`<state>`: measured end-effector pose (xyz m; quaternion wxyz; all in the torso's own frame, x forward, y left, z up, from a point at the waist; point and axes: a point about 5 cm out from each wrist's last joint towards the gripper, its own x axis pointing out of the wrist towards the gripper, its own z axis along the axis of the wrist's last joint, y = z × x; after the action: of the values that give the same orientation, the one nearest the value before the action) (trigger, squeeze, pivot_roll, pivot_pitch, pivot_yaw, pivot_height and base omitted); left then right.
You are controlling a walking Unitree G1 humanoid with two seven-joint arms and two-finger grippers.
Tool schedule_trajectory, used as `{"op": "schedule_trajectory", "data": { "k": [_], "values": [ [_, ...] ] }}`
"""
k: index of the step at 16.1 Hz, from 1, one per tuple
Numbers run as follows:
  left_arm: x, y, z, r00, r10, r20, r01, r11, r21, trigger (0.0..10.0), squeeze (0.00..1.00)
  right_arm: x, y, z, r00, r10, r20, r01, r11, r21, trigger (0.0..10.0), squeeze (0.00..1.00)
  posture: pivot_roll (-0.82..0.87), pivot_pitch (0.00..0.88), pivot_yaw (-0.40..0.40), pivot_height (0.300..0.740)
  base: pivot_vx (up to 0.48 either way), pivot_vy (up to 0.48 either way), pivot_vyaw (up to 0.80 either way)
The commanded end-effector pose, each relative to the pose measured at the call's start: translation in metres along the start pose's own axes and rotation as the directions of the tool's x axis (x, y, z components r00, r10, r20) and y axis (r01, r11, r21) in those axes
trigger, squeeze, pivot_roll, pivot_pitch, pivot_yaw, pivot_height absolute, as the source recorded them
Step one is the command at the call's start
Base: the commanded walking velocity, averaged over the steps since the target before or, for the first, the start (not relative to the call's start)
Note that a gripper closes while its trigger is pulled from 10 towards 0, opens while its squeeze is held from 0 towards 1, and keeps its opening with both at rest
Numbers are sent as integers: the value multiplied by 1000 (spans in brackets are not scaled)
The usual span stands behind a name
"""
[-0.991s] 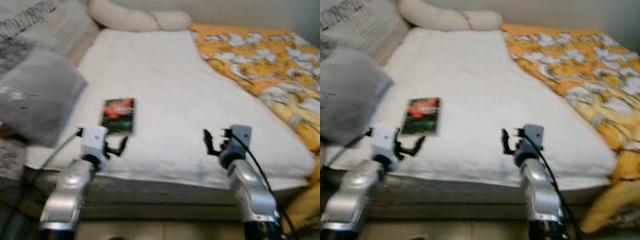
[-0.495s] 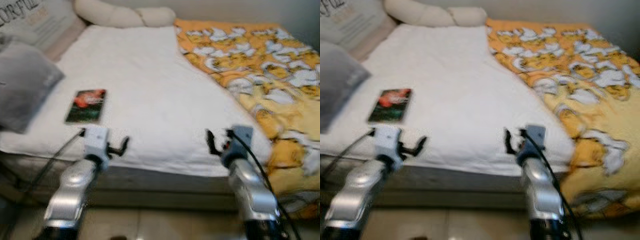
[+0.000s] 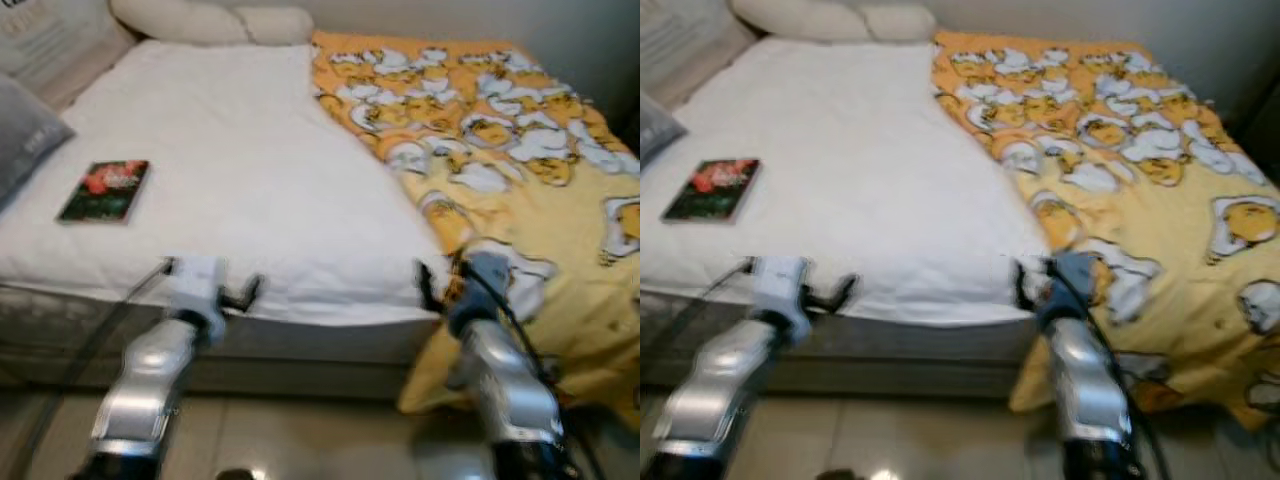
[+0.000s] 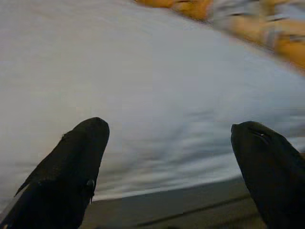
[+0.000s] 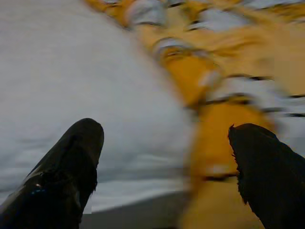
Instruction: Clean up the room
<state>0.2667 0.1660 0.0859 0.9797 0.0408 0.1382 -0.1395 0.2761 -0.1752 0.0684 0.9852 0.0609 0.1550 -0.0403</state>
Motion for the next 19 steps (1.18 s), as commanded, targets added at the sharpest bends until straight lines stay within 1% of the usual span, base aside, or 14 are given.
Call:
{"op": "schedule_trajectory", "data": {
  "k": [1, 7, 8, 9, 11, 13, 16, 19],
  "values": [
    [-2, 7, 5, 1000, 23, 13, -24, 1000, 18, 10000, 0, 1, 6, 6, 1000, 20, 21, -20, 1000, 11, 10000, 1000, 66, 0, 1, 740, 0, -480, 0],
    [-2, 7, 5, 1000, 23, 13, -24, 1000, 18, 10000, 0, 1, 6, 6, 1000, 20, 21, -20, 1000, 11, 10000, 1000, 66, 0, 1, 740, 0, -480, 0],
    [1, 11, 10, 997, 64, 52, -65, 998, 15, 10000, 0, 3, 8, 6, 1000, 16, 23, -15, 1000, -16, 10000, 0, 59, 0, 2, 740, 0, 0, 0],
    [6, 18, 19, 983, 141, 115, -141, 990, -7, 10000, 0, 5, 9, 6, 1000, 5, 18, -4, 999, -44, 10000, 0, 59, 0, 2, 740, 0, 0, 0],
    [6, 19, 19, 983, 143, 115, -143, 990, -7, 10000, 0, 5, 7, 6, 1000, -2, 10, 3, 999, -33, 10000, 0, 59, 0, 2, 740, 0, 0, 0],
    [6, 19, 19, 983, 142, 113, -143, 990, -5, 10000, 0, 5, 6, 7, 1000, -7, 12, 8, 999, -37, 10000, 0, 57, 0, 5, 740, 255, 0, -781],
    [8, 18, 19, 983, 142, 116, -143, 990, -1, 10000, 0, 6, 5, 9, 1000, -4, 24, 5, 998, -55, 10000, 0, 55, 0, 8, 740, 252, 0, 0],
    [9, 19, 19, 983, 144, 116, -145, 989, -1, 10000, 0, 7, 9, 9, 1000, 10, 27, -8, 998, -63, 10000, 0, 56, 0, 10, 740, 264, 0, 0]
  ]
}}
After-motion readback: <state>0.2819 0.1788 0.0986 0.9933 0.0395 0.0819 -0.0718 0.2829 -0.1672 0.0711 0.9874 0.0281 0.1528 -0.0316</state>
